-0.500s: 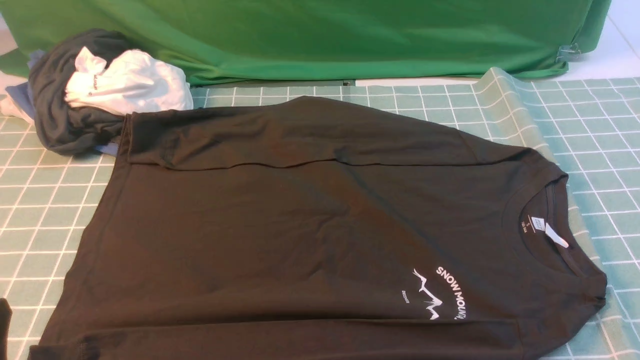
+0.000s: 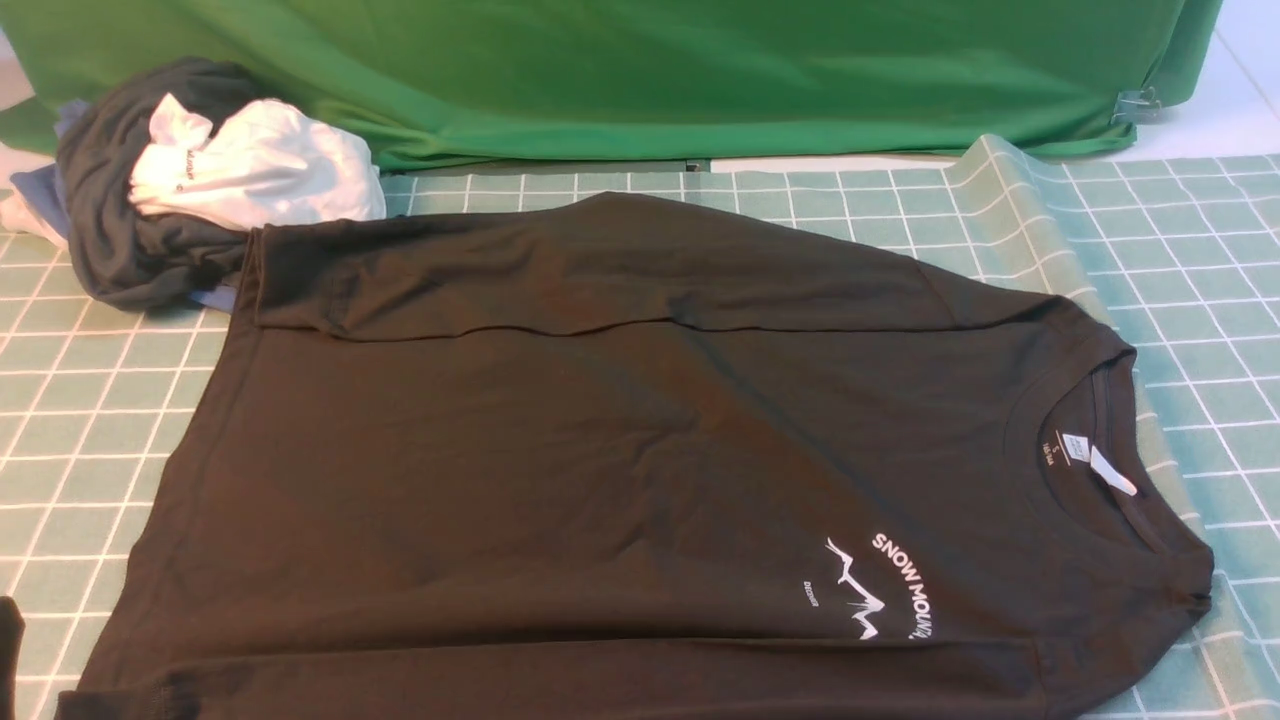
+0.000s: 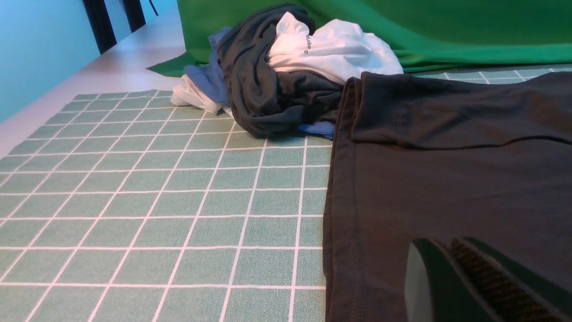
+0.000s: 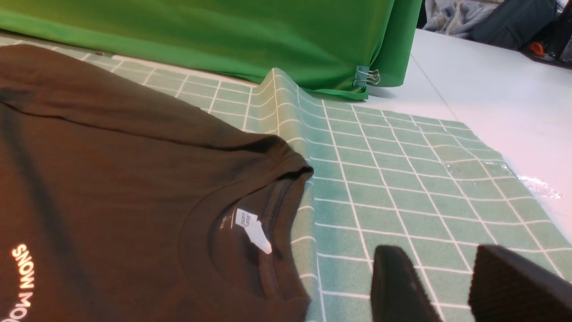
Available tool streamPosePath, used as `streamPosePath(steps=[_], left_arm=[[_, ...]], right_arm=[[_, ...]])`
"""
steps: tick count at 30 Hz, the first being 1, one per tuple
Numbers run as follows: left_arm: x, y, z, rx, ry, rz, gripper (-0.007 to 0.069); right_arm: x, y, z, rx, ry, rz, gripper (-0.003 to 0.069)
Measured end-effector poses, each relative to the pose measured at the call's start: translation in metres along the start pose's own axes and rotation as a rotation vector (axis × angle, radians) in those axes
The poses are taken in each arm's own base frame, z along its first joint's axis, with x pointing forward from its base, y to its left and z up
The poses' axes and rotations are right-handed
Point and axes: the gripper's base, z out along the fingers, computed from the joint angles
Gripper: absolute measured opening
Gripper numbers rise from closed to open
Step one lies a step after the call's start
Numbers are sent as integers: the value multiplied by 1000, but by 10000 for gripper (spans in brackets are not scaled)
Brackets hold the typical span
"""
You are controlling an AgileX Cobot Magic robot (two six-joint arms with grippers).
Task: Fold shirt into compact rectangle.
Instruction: 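Grasp the left edge of the dark T-shirt lying flat on the table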
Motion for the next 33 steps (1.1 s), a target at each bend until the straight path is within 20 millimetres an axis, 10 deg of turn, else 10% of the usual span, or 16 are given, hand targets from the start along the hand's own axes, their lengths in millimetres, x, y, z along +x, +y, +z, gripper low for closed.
streamPosePath(steps=[13,25,33], left_arm=[[-2,0,0,3,-22,-5,15],[-38,5,-8,28,-431,-371,15],[-64,14,-28,76,-814,-590,15]], right_arm=[[0,0,0,0,0,0,243],[-2,0,0,1,-18,16,243],[-34,-7,-7,-38,-399,615,243]])
